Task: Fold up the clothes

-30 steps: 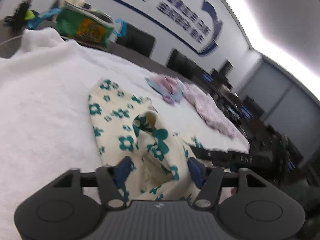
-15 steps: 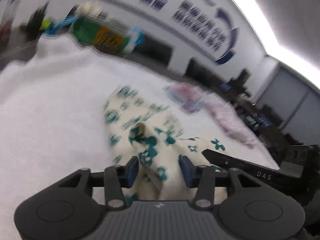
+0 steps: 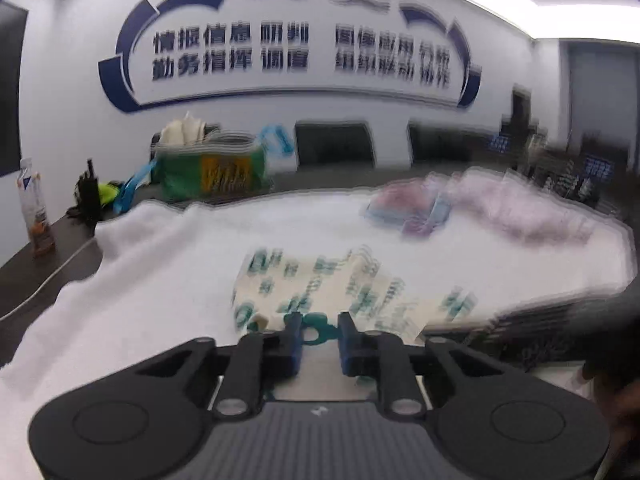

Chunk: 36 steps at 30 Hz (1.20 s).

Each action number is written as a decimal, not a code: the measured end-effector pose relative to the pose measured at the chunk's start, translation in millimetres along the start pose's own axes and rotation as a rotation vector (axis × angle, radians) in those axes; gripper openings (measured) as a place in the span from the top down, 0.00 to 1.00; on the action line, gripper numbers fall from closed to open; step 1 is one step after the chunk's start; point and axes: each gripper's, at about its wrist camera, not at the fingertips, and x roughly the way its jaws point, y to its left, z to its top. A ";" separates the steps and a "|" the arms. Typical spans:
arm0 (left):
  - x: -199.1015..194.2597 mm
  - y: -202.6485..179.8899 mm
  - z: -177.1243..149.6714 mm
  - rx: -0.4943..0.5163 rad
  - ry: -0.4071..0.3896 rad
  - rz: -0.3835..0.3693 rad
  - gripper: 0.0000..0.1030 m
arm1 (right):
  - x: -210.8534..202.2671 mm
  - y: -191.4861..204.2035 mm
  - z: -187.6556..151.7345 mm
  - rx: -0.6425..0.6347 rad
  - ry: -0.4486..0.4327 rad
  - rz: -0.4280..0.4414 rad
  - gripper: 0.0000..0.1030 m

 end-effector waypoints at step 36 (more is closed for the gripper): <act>6.7 24.0 -16.8 -0.121 0.040 -0.123 0.60 | 28.5 18.6 7.9 -0.150 0.013 -0.041 0.80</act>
